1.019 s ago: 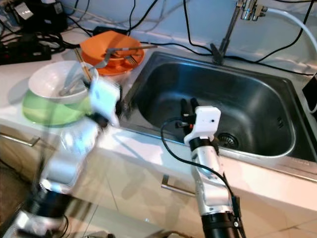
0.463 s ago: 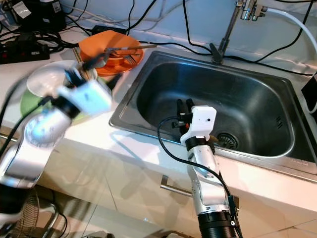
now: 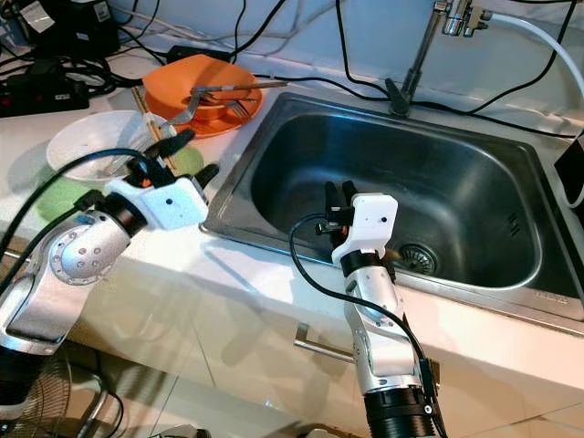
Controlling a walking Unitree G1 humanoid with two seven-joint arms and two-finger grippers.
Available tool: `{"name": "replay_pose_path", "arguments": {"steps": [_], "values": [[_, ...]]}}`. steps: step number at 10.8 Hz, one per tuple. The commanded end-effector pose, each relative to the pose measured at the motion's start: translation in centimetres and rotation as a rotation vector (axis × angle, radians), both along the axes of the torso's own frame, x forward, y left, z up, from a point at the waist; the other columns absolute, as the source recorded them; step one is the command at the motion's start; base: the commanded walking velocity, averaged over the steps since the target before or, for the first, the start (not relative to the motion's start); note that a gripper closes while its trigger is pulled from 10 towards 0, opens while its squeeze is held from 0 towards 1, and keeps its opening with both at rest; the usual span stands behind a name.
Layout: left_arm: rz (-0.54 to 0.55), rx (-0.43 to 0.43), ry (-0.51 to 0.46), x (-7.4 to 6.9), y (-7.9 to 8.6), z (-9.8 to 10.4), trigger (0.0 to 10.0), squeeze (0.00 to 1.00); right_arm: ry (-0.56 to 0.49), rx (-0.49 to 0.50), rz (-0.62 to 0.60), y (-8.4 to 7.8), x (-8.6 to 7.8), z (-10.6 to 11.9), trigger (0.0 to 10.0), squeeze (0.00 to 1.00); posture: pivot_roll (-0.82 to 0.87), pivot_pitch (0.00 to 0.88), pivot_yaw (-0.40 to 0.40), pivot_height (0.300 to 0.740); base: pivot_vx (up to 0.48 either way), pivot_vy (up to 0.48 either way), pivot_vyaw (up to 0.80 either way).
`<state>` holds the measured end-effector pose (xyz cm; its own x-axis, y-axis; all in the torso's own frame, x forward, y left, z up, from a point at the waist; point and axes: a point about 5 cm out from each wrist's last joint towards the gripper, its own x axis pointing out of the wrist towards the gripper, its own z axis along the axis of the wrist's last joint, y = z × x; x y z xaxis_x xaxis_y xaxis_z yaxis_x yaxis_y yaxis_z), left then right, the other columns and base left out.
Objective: Kitchen organization
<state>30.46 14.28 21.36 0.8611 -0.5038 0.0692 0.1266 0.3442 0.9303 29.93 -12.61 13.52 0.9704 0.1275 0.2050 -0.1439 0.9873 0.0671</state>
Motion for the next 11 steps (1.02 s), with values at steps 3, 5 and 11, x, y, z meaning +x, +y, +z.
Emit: {"name": "replay_pose_path", "arguments": {"steps": [3,5,11], "values": [[0.037,0.045,0.033,0.2,0.5,-0.5,10.0,0.00,0.012,0.007,0.002,0.0,0.2,0.0,10.0,0.00,0.06,0.059,-0.066,0.740,0.000,0.000,0.00],[0.072,0.060,0.037,0.4,1.0,-0.5,10.0,0.00,0.014,0.007,0.004,0.0,0.2,0.0,10.0,0.00,0.06,0.058,-0.067,0.740,0.000,0.000,0.00],[0.171,0.082,0.046,1.0,1.9,-0.7,10.0,0.00,0.019,0.007,0.005,0.0,0.2,-0.1,10.0,0.00,0.06,0.060,-0.067,0.740,0.000,0.000,0.00]]}}
